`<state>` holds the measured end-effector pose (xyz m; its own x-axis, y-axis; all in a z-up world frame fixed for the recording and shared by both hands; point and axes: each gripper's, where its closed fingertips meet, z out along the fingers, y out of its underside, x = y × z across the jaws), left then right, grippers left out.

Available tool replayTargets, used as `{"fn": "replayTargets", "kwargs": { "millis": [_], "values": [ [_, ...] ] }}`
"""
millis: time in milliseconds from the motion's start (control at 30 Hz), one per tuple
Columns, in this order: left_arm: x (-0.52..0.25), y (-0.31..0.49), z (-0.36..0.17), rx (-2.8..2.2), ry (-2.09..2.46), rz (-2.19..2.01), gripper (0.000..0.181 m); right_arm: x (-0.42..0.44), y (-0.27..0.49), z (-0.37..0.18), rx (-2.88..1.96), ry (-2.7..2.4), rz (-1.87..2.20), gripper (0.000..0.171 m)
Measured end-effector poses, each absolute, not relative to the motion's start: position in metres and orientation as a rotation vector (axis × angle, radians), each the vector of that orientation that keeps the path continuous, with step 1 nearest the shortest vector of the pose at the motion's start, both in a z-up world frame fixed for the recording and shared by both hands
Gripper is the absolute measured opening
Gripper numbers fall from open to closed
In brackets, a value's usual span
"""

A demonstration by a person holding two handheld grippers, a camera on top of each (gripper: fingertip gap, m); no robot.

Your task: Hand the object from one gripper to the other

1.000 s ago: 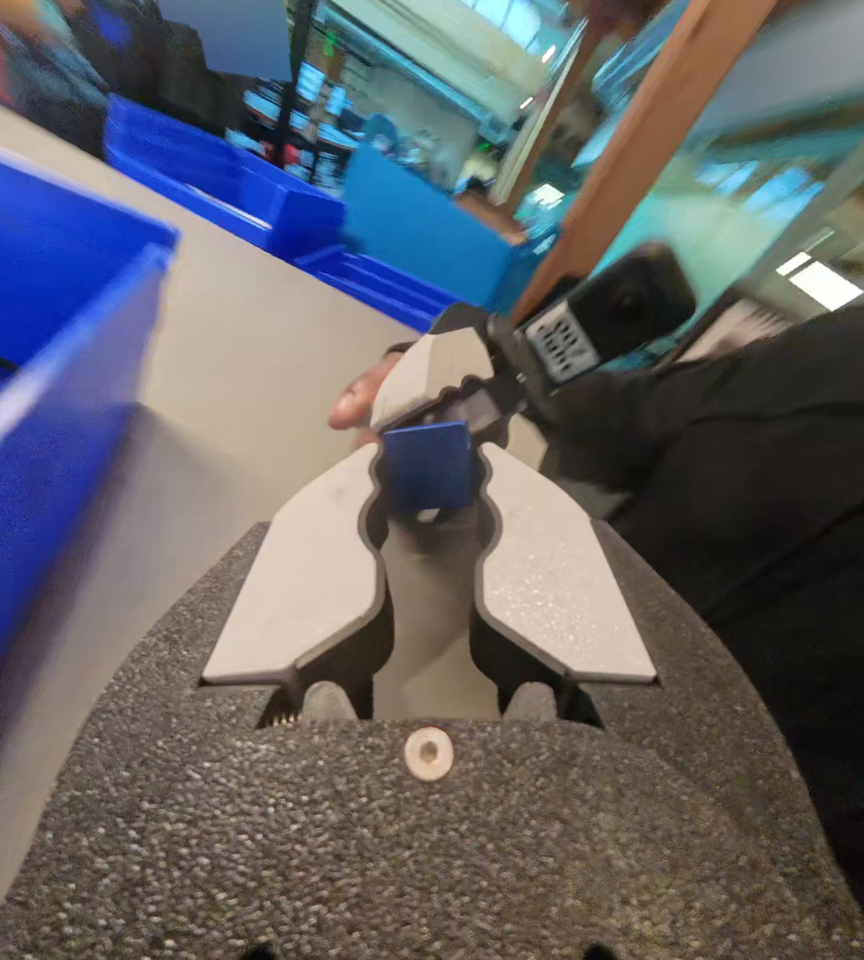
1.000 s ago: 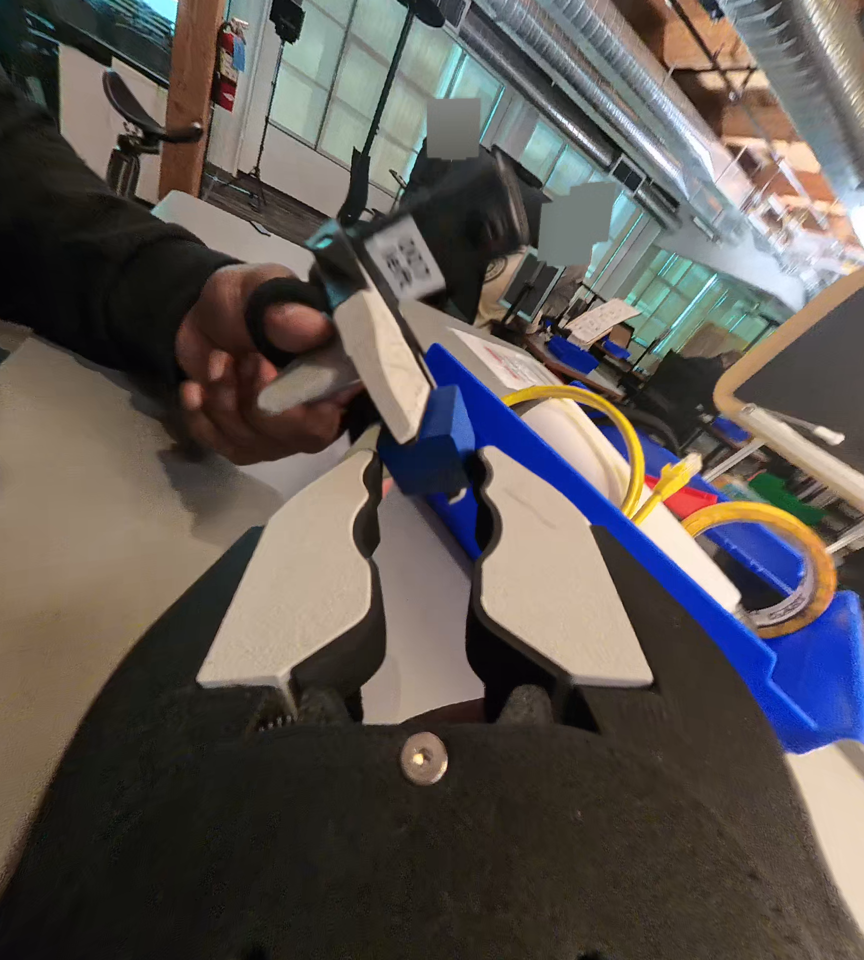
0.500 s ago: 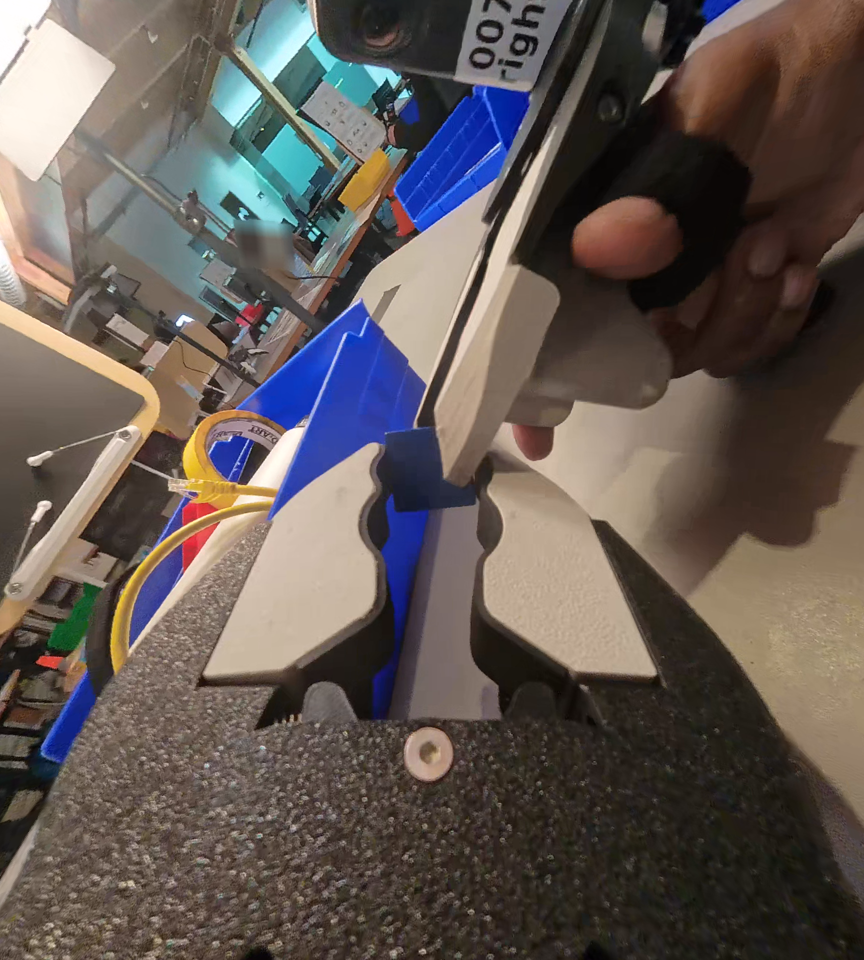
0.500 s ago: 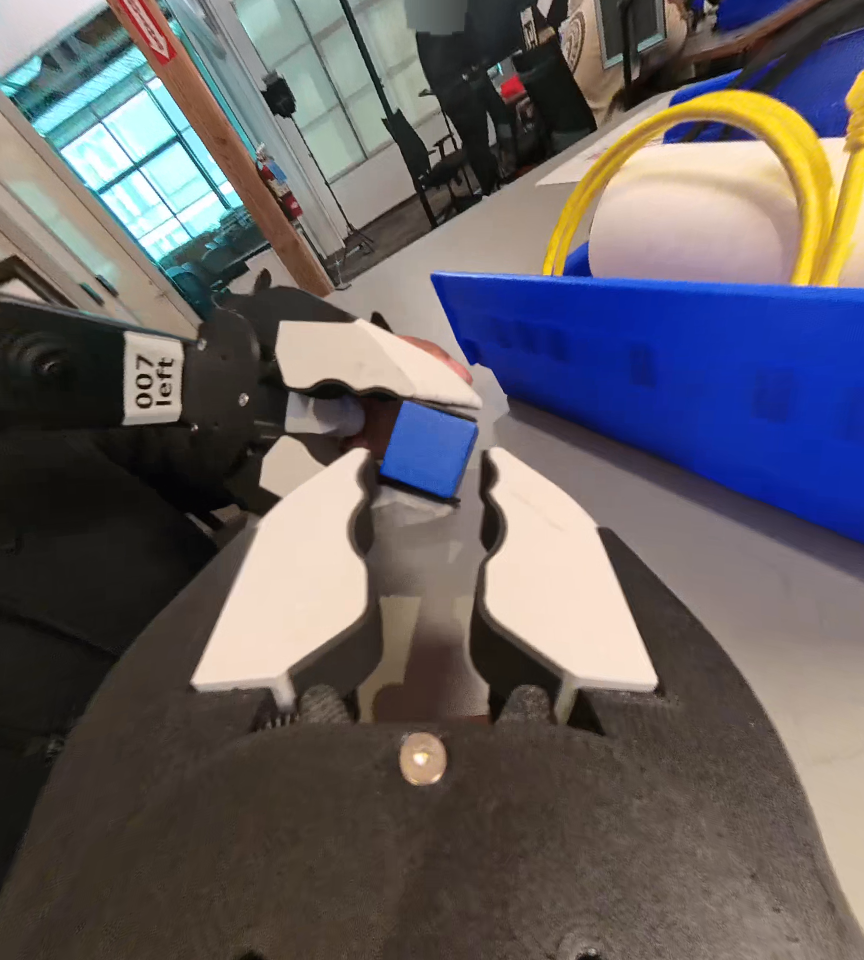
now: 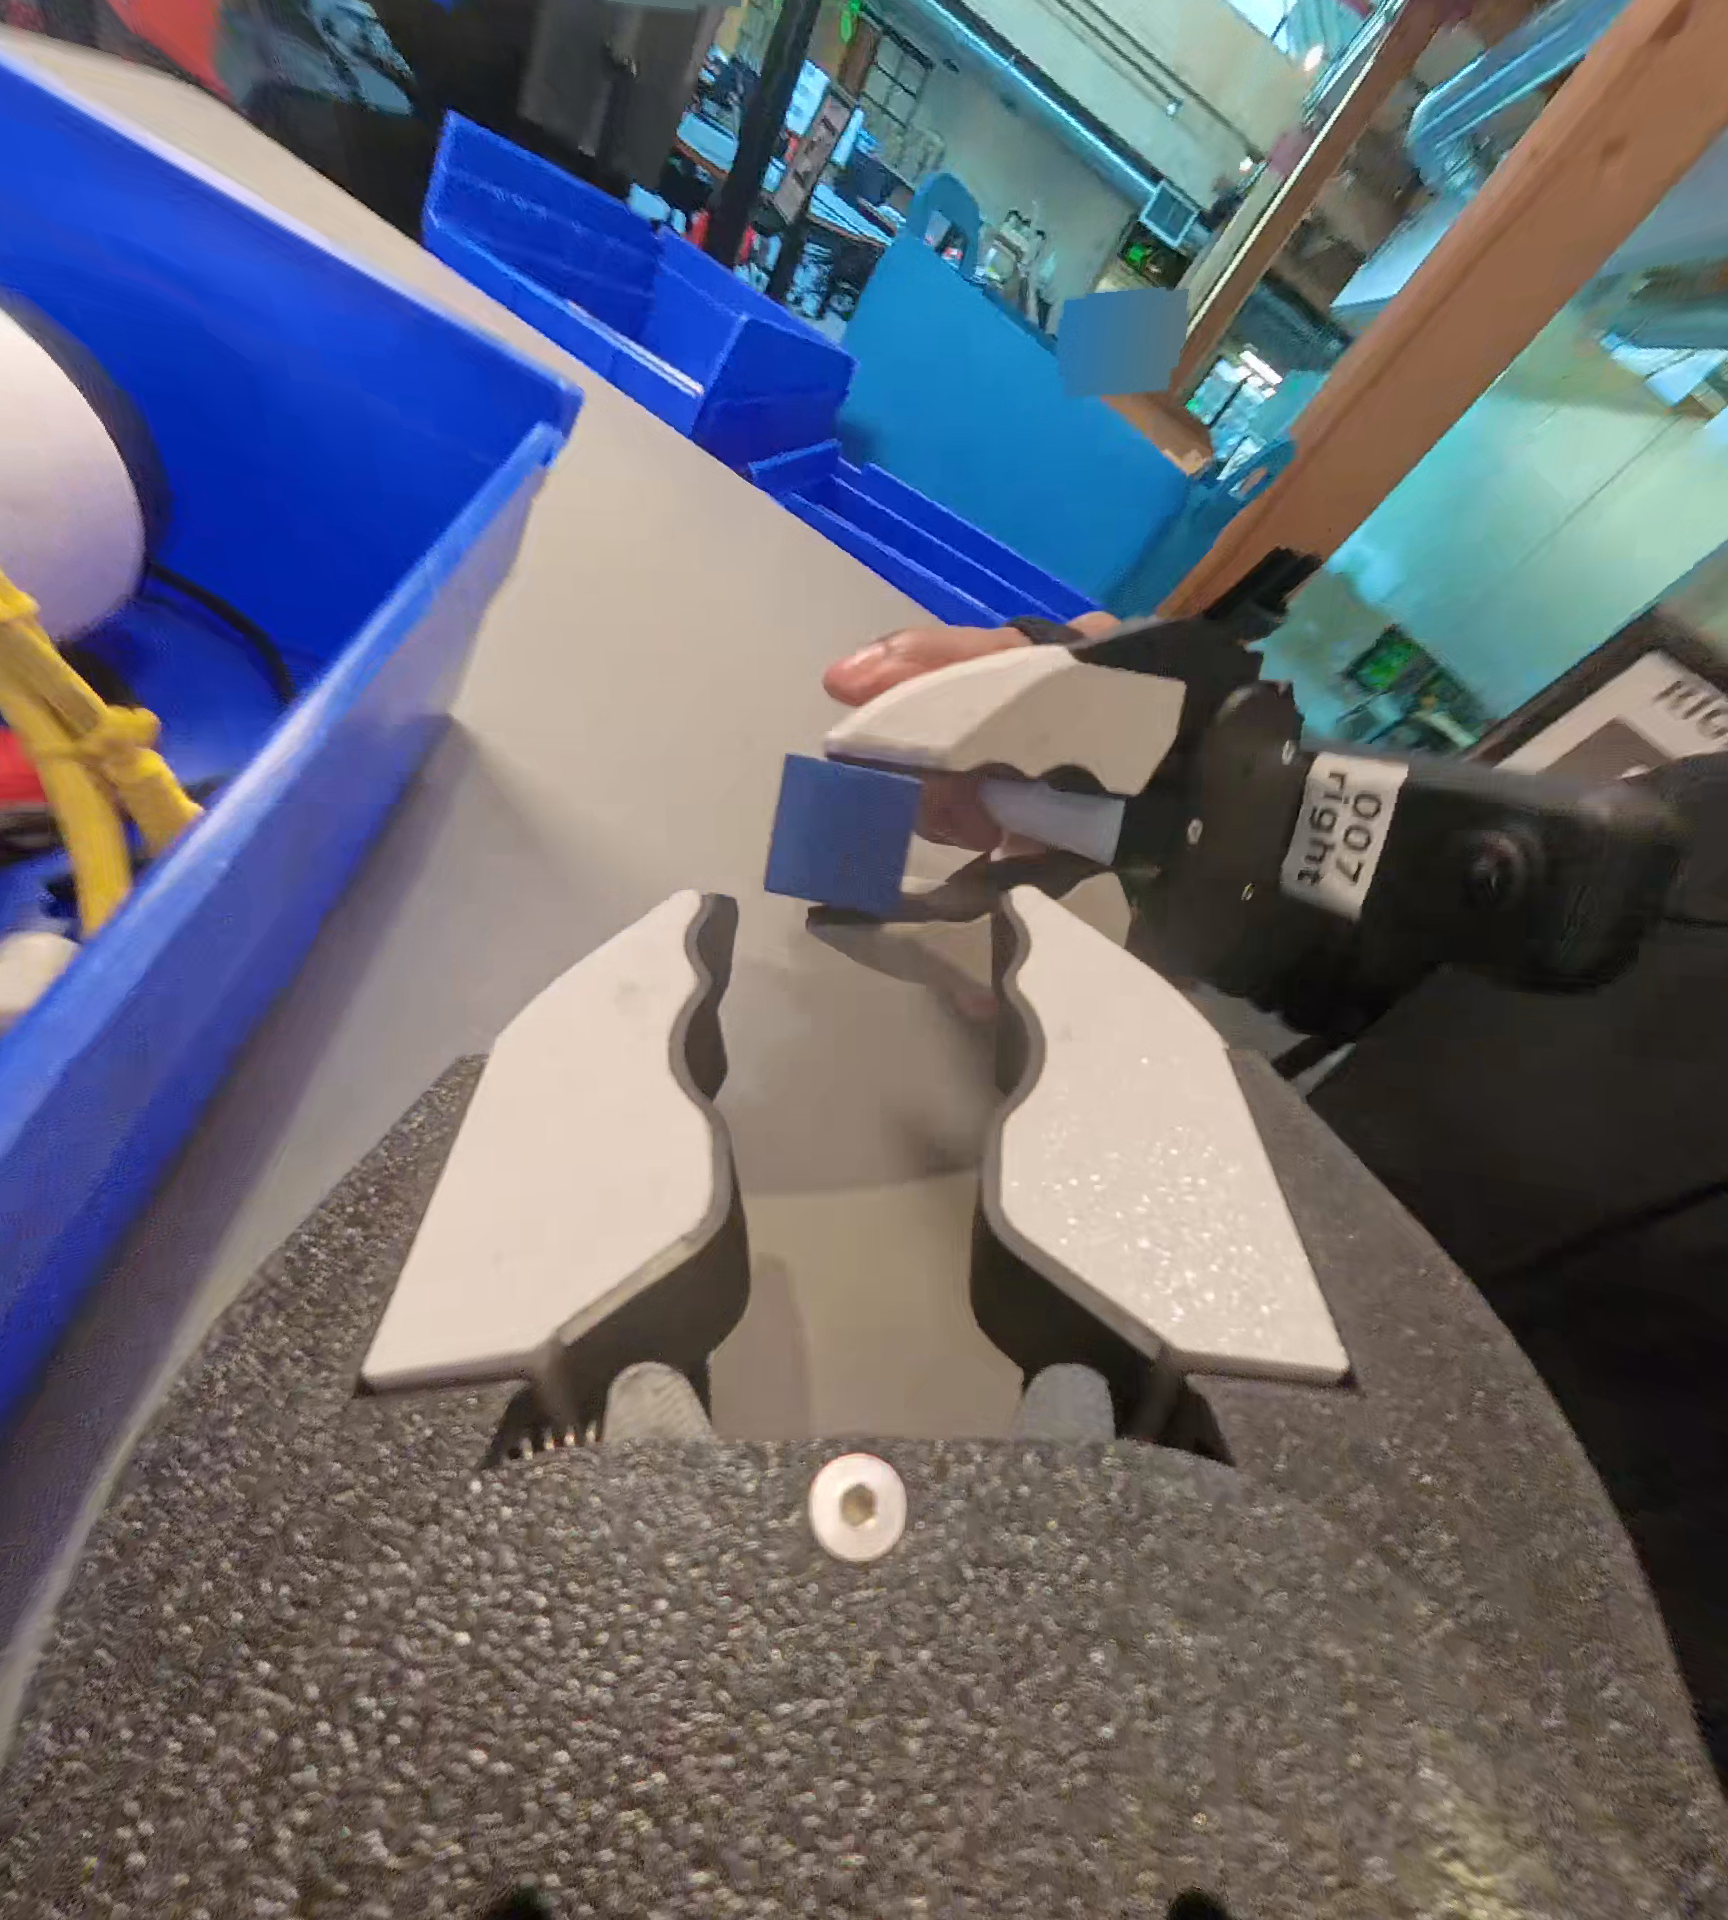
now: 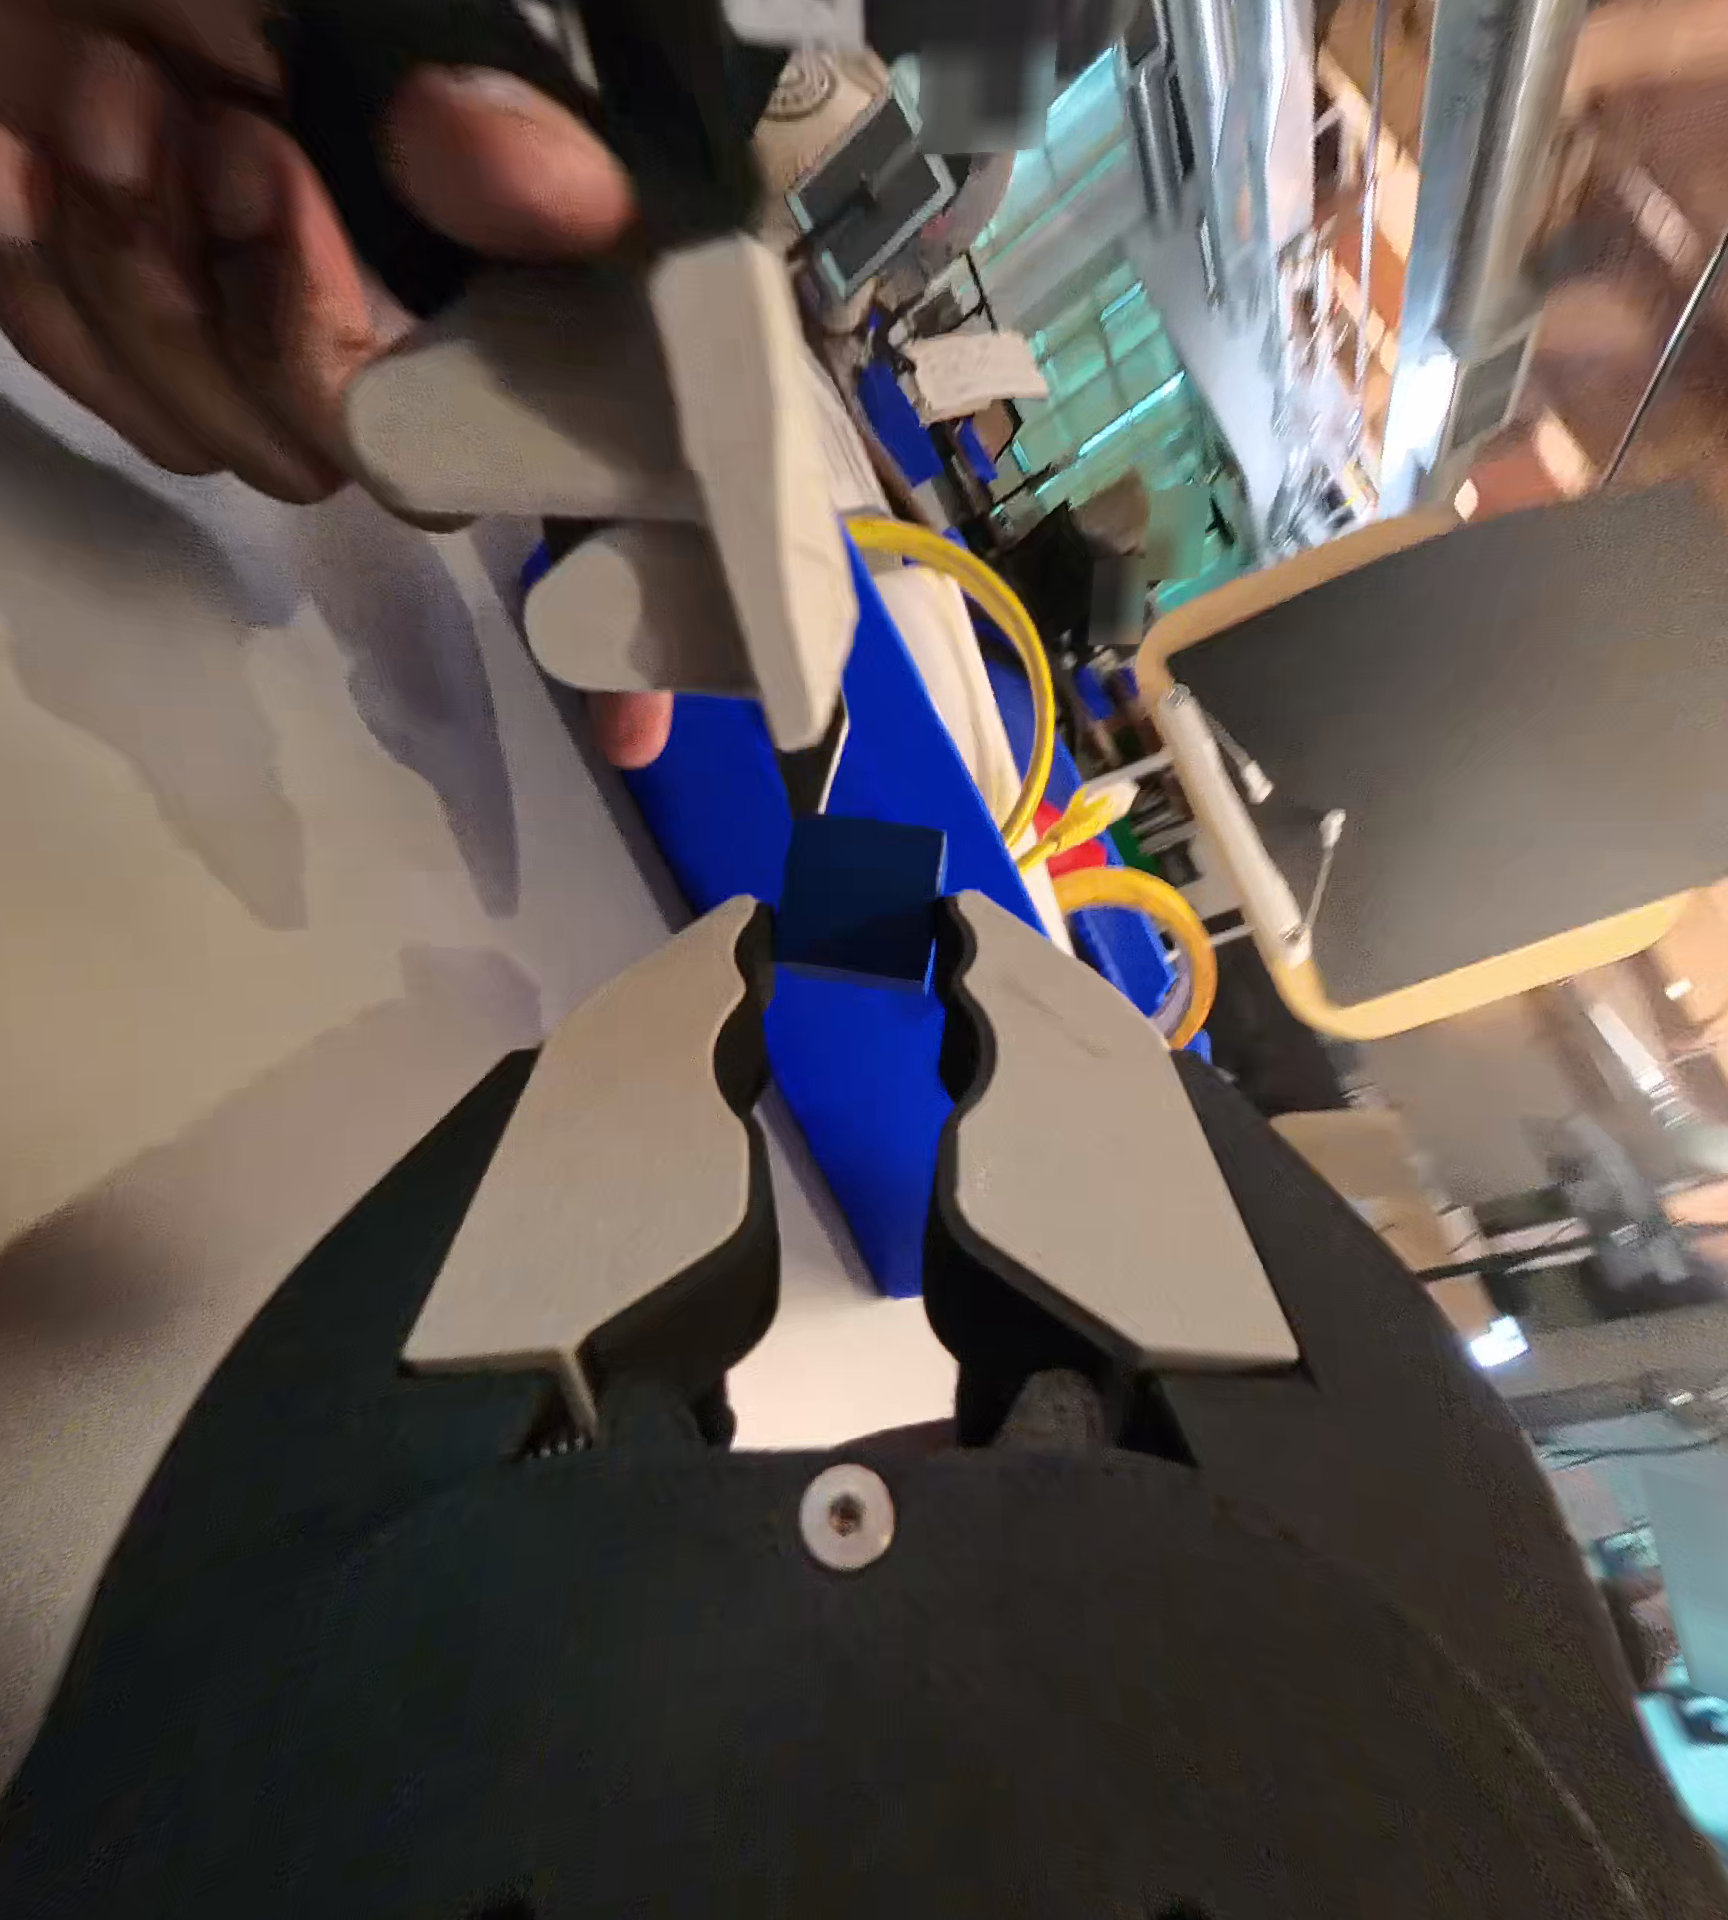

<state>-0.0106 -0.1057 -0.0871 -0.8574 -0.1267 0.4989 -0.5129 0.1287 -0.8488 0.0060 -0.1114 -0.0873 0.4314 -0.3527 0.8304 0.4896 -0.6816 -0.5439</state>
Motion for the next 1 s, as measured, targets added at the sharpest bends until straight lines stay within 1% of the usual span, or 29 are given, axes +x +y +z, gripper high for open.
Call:
{"fn": "replayTargets", "kwargs": {
  "millis": [133,167,233,333,433,500,567,767,833,933,967,1000],
  "values": [
    [-0.021,-0.112,-0.098,0.603,-2.101,1.7,0.052,-0.01,-0.1,-0.085,-1.829,-0.288,-1.435,0.029],
    [-0.025,-0.114,-0.1,0.576,-2.126,1.697,0.049,-0.012,-0.098,-0.086,-1.818,-0.32,-1.448,0.029],
    [-0.03,-0.117,-0.103,0.511,-2.216,1.725,0.031,-0.015,-0.096,-0.086,-1.8,-0.353,-1.461,0.029],
    [-0.021,-0.114,-0.101,0.406,-2.453,1.872,0.029,-0.015,-0.098,-0.086,-1.8,-0.328,-1.402,0.032],
    [-0.003,-0.104,-0.095,0.255,-2.842,2.019,0.029,-0.014,-0.104,-0.084,-1.815,-0.275,-1.263,0.035],
    [-0.003,-0.101,-0.095,0.036,-3.06,2.034,0.029,-0.015,-0.109,-0.079,-1.799,-0.298,-1.237,0.039],
    [-0.007,-0.102,-0.102,-0.12,-3.155,1.945,0.029,-0.018,-0.114,-0.078,-1.783,-0.424,-1.319,0.045],
    [-0.034,-0.106,-0.12,-0.098,-2.915,1.696,0.029,-0.028,-0.112,-0.101,-1.777,-0.91,-1.652,0.065],
    [-0.04,-0.106,-0.126,-0.073,-2.864,1.611,0.029,-0.033,-0.105,-0.105,-1.74,-1.005,-1.701,0.067],
    [-0.053,-0.107,-0.134,-0.058,-2.78,1.513,0.029,-0.039,-0.096,-0.117,-1.727,-1.095,-1.715,0.061],
    [-0.055,-0.107,-0.137,-0.047,-2.766,1.481,0.029,-0.041,-0.093,-0.119,-1.718,-1.095,-1.714,0.056],
    [-0.055,-0.106,-0.141,-0.031,-2.776,1.452,0.029,-0.042,-0.091,-0.119,-1.713,-1.078,-1.709,0.047]
  ]
}}
